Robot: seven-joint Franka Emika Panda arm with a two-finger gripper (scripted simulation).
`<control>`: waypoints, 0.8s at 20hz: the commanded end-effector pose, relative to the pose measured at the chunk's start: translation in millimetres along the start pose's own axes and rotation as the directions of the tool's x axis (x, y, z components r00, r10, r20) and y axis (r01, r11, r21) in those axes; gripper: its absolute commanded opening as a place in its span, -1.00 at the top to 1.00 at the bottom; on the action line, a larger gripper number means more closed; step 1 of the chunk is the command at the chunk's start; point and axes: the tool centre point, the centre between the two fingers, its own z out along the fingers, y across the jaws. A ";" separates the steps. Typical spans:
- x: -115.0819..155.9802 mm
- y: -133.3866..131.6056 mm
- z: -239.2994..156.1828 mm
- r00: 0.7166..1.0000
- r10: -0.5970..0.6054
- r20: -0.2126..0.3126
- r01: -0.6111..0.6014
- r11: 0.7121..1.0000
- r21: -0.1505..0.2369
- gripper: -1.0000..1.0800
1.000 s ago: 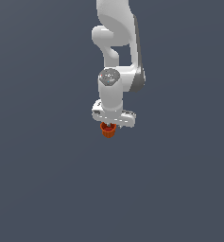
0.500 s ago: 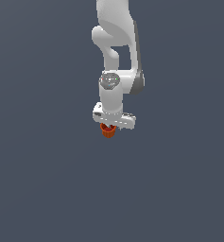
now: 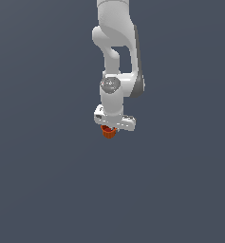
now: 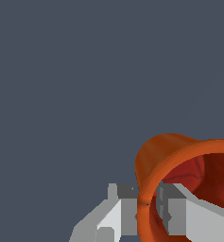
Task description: Pick up the object and move it to a goal position.
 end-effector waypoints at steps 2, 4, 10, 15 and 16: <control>0.1 0.0 0.3 1.000 0.000 0.000 0.000 1.000 0.000 1.00; 0.1 0.0 0.3 1.000 0.000 0.000 0.000 1.000 0.000 1.00; -0.8 -1.5 -4.2 1.000 0.000 0.000 0.000 1.000 0.000 1.00; -3.9 -6.7 -21.8 1.000 0.000 0.000 0.000 1.000 0.000 1.00; -4.8 -8.3 -27.0 1.000 0.000 0.000 0.000 1.000 0.000 1.00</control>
